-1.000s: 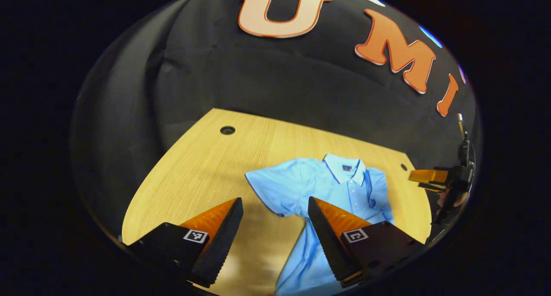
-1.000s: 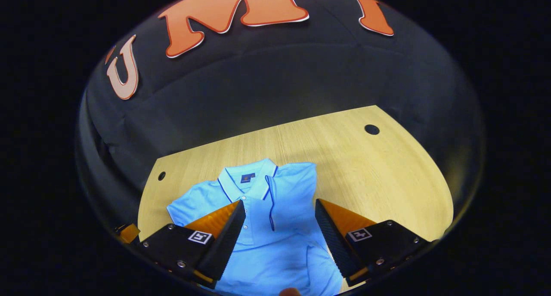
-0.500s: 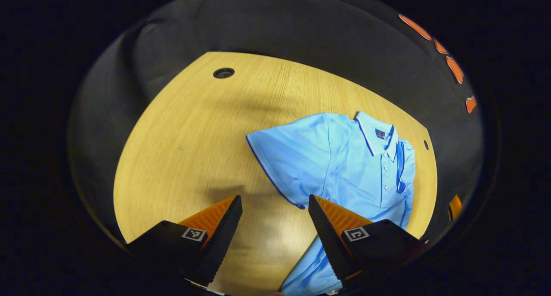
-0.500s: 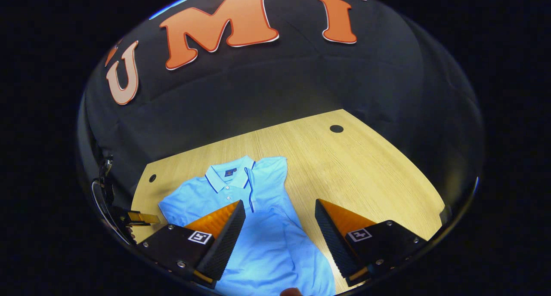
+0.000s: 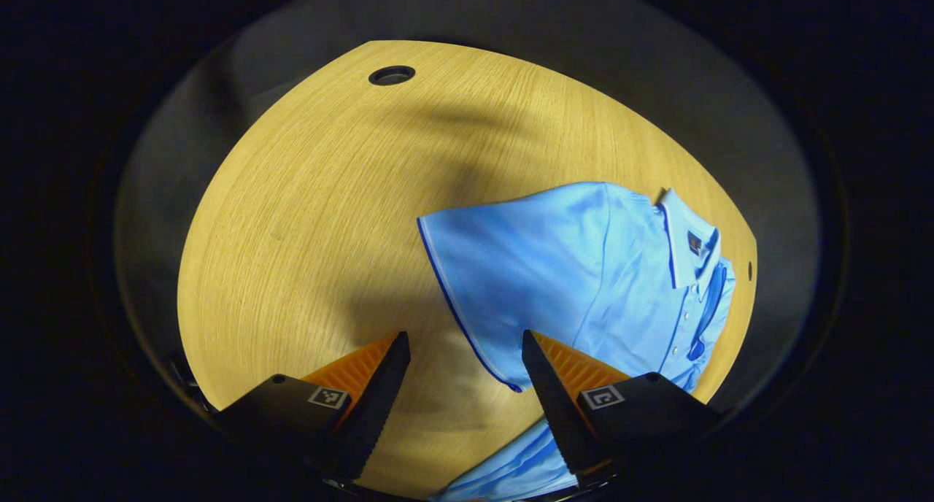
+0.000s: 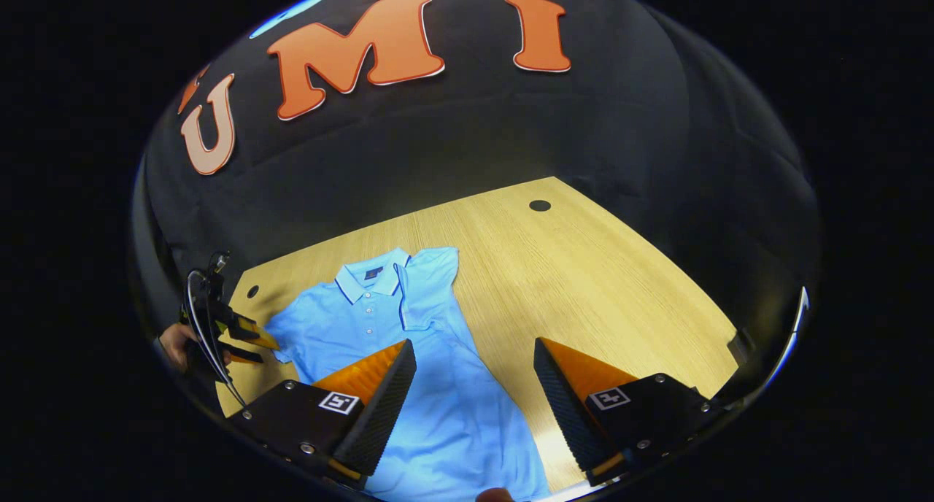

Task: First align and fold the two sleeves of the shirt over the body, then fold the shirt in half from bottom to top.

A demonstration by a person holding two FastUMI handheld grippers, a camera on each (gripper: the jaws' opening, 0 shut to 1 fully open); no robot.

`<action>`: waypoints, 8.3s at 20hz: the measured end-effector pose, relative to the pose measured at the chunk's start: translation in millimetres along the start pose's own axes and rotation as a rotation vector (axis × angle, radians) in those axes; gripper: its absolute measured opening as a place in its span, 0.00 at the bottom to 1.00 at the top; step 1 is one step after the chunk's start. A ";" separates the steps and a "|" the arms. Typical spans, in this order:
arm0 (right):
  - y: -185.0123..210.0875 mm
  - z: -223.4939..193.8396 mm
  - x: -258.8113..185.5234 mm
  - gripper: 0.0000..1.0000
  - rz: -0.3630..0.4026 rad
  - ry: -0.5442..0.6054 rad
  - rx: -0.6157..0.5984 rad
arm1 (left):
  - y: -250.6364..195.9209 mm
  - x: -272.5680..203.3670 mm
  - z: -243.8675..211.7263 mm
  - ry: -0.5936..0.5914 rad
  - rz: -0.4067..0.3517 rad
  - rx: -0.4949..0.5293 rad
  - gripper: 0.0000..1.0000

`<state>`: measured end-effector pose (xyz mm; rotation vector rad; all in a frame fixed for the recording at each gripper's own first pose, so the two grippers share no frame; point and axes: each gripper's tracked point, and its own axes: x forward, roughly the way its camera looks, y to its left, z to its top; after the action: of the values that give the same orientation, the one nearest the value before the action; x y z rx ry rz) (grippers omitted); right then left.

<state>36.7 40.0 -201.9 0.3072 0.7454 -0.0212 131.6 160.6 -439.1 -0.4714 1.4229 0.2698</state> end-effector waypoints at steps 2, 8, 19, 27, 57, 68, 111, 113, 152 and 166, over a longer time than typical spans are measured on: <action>-1.8 -0.1 -5.3 0.98 0.003 -0.001 -0.009 | -0.9 2.7 5.6 0.016 0.032 -0.009 1.00; -4.0 -0.9 -17.2 0.98 0.012 -0.001 -0.001 | -5.6 7.6 17.7 0.028 0.098 -0.004 0.87; -7.8 -8.6 -31.6 0.98 0.000 0.002 0.005 | -40.5 -13.6 41.8 -0.040 -0.101 0.089 0.07; -11.5 -17.5 -37.3 0.98 -0.003 0.018 0.025 | -134.4 -55.9 46.9 -0.141 -0.265 0.343 0.07; -37.4 -59.4 -49.7 0.98 0.097 0.126 -0.108 | -145.7 -121.7 -61.7 -0.228 -0.378 0.451 1.00; -38.1 -120.2 -54.9 0.98 0.229 0.238 -0.256 | -70.6 -131.3 -178.1 -0.254 -0.279 0.456 1.00; -36.3 -231.9 -41.6 0.01 0.158 0.610 -0.146 | -16.6 -86.4 -335.8 -0.062 -0.171 0.594 0.16; -27.5 -225.3 -39.7 0.01 0.169 0.596 -0.138 | -16.8 -87.5 -329.8 -0.058 -0.160 0.607 0.16; 79.4 30.3 90.7 0.01 0.204 0.231 -0.092 | -119.0 -121.6 -22.5 -0.361 -0.311 0.640 0.07; 83.7 90.0 234.9 0.01 0.281 0.287 -0.119 | -152.6 -61.1 108.1 -0.415 -0.156 0.535 0.07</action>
<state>280.2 115.5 -274.7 0.3024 0.9776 0.3379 287.4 82.9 -347.3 -0.0739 0.9906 -0.1381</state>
